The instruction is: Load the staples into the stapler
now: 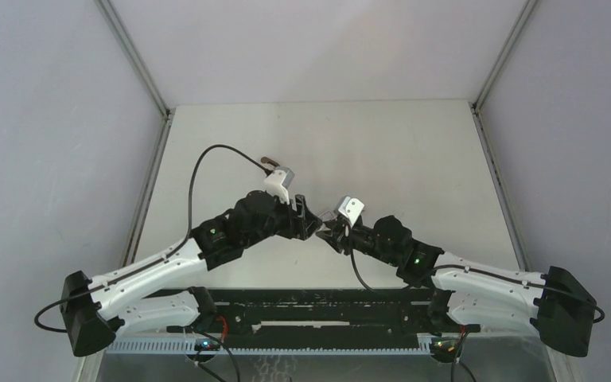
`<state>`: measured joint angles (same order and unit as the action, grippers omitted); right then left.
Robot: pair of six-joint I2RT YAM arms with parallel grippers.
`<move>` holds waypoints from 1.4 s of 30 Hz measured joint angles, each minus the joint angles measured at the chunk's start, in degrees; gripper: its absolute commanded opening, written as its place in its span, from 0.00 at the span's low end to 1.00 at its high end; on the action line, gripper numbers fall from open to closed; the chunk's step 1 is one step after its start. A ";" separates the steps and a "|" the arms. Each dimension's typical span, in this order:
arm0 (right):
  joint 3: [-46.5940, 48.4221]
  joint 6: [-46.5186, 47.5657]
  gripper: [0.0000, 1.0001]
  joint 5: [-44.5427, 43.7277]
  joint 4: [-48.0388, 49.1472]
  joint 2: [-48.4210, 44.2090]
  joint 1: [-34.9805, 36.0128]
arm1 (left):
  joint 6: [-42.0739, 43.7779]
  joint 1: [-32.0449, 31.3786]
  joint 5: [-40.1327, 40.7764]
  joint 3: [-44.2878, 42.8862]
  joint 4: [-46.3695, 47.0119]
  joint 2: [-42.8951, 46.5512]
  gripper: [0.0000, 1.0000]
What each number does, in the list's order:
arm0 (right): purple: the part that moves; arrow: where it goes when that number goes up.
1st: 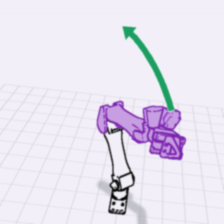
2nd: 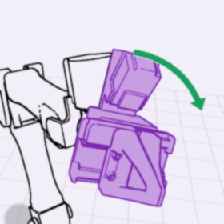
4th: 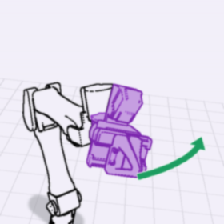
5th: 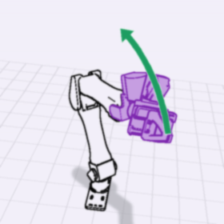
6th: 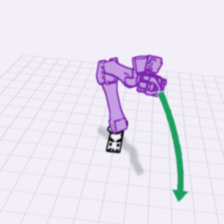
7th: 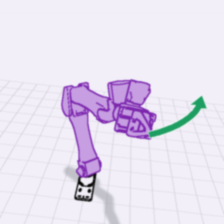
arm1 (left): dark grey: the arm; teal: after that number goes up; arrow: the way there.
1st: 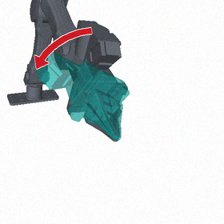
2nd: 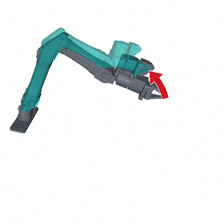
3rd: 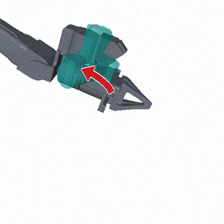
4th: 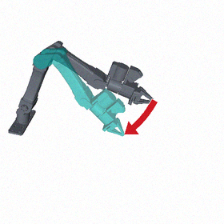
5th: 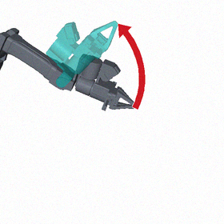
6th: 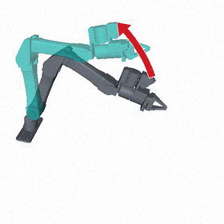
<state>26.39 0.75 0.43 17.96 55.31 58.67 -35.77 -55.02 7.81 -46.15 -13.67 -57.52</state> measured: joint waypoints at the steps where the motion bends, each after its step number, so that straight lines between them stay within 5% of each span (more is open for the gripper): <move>1: 0.00 0.17 0.00 -0.33 0.31 0.24 0.22 | -0.22 0.11 -0.52 0.00 -0.04 -0.37 0.61; 10: 0.00 0.96 0.00 -1.68 1.49 0.48 0.63 | -1.25 0.83 -2.05 0.00 -0.44 -1.68 0.48; 24: -1.38 1.51 0.00 -2.10 3.56 0.55 0.74 | -1.33 2.95 -5.14 0.33 0.13 -2.05 0.01; 42: -6.05 0.35 0.00 -1.95 7.10 -2.58 1.36 | -2.64 11.23 -12.26 3.32 -0.63 4.11 0.00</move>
<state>20.34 1.10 -1.52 25.06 52.73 60.03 -38.41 -43.79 -4.45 -42.83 -14.31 -53.41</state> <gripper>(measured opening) 0.262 0.229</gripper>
